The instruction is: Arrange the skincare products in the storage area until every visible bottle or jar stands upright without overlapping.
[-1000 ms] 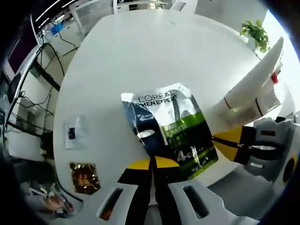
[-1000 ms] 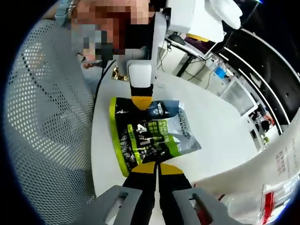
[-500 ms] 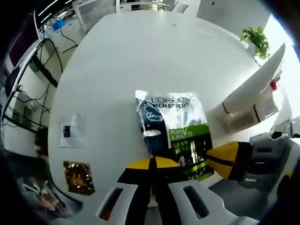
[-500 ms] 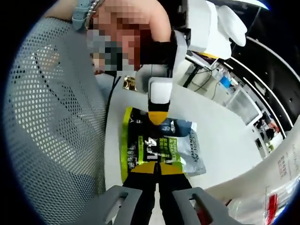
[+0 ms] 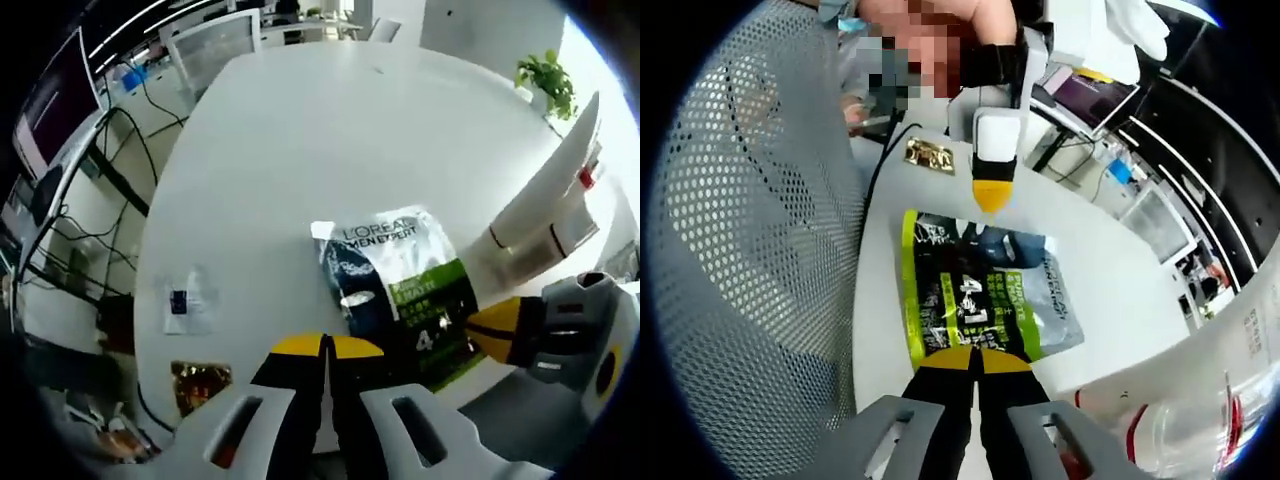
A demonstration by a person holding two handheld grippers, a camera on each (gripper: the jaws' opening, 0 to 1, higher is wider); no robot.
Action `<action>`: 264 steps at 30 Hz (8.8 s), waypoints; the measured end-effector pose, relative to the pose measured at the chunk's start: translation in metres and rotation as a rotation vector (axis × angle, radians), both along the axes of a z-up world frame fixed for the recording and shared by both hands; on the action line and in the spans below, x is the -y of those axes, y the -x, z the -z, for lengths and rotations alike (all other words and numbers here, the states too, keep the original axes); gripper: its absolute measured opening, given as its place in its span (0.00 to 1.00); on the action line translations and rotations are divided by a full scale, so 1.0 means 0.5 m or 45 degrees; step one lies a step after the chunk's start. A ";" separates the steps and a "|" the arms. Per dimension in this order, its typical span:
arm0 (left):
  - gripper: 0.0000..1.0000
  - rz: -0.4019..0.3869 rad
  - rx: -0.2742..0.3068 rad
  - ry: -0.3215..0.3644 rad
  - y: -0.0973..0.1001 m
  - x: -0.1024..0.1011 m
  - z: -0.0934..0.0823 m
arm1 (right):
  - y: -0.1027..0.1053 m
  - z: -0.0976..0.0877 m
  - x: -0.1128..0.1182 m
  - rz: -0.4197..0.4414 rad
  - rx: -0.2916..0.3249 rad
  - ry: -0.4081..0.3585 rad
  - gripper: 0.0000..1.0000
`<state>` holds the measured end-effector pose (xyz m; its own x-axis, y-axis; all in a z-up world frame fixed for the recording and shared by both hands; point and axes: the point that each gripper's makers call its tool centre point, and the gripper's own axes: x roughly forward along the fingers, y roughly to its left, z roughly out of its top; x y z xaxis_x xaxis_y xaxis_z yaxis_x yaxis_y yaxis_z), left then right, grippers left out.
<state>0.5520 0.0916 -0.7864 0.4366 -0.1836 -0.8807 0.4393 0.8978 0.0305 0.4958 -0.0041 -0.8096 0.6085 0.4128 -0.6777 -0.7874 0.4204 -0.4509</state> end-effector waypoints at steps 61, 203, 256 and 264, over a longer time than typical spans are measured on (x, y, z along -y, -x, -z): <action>0.01 0.330 -0.285 -0.154 0.039 0.092 0.055 | 0.009 0.002 0.036 0.019 -0.109 0.126 0.00; 0.00 0.048 0.529 1.066 0.147 0.033 -0.260 | 0.015 -0.370 -0.107 0.170 -0.735 -1.436 0.00; 0.00 -0.177 0.175 0.349 0.042 -0.118 0.040 | -0.078 -0.007 -0.181 0.070 -0.384 -0.400 0.00; 0.00 -0.059 0.160 0.522 0.052 -0.062 0.002 | -0.064 0.003 -0.187 0.105 -0.472 -0.443 0.00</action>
